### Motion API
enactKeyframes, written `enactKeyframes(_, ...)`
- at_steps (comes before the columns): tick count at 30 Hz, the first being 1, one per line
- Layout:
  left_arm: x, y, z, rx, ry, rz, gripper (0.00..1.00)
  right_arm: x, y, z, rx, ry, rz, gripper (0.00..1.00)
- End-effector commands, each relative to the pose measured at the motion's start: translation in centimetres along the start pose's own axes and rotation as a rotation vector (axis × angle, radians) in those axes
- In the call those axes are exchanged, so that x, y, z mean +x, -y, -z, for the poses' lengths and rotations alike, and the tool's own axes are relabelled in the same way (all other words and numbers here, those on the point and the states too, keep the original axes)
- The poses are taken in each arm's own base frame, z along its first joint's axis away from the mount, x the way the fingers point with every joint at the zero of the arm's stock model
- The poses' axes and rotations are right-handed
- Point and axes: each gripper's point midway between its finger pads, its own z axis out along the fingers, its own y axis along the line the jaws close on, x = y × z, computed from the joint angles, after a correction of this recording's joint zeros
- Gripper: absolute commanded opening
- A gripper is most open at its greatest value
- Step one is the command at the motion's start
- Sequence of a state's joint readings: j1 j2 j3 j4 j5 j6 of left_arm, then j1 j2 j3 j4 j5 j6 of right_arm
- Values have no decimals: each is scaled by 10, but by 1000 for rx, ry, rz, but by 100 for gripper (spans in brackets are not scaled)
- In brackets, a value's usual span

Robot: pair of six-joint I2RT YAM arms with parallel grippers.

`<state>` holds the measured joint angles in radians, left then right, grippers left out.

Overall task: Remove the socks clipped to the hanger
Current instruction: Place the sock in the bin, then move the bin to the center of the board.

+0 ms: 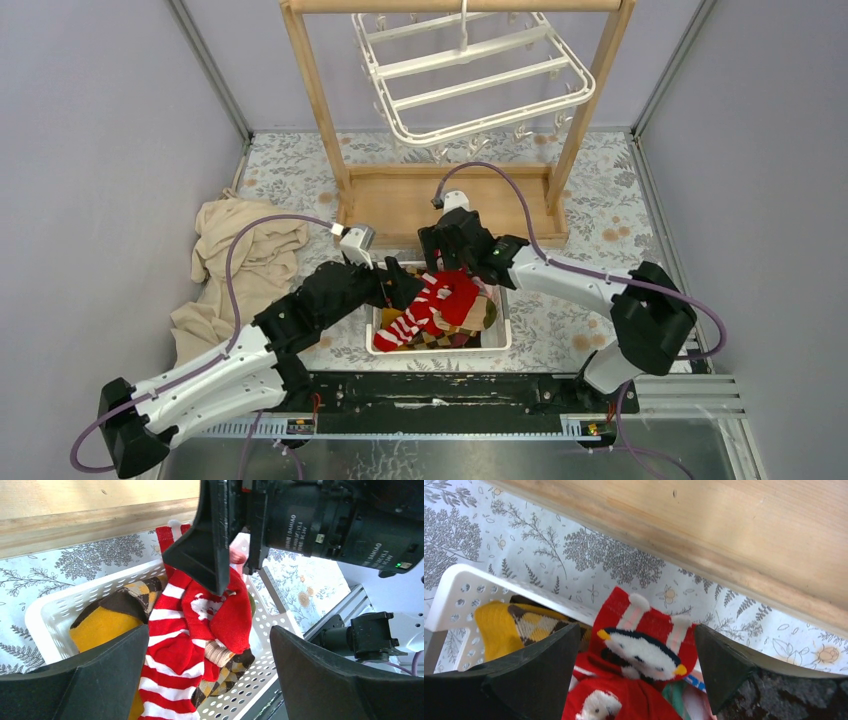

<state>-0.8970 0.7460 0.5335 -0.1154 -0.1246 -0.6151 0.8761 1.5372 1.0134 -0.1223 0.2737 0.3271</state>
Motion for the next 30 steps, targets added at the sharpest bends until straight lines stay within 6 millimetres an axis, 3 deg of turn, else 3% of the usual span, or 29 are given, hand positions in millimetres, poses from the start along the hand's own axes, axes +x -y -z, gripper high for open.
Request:
enactKeyframes(1, -11, 0, 7, -11, 37, -19, 98, -31, -1, -8, 35, 68, 11, 90)
enactKeyframes(6, -9, -2, 10, -10, 39, -16, 99, -22, 1, -18, 57, 40, 22, 84)
enactKeyframes(9, -9, -1, 11, -5, 39, -14, 98, -17, 3, -19, 62, 27, 27, 75)
enactKeyframes(16, -7, -2, 9, -5, 38, -11, 99, -27, -1, -5, 17, 80, 16, 48)
enactKeyframes(21, -7, -1, 8, -2, 38, -9, 98, -28, -8, 9, -17, 91, 31, 37)
enactKeyframes(26, -6, -4, 7, -13, 41, -9, 98, -3, -42, 26, -127, 65, 99, 32)
enactKeyframes(30, -6, -6, 7, -19, 46, -5, 99, 39, -72, 26, -181, -25, 165, 31)
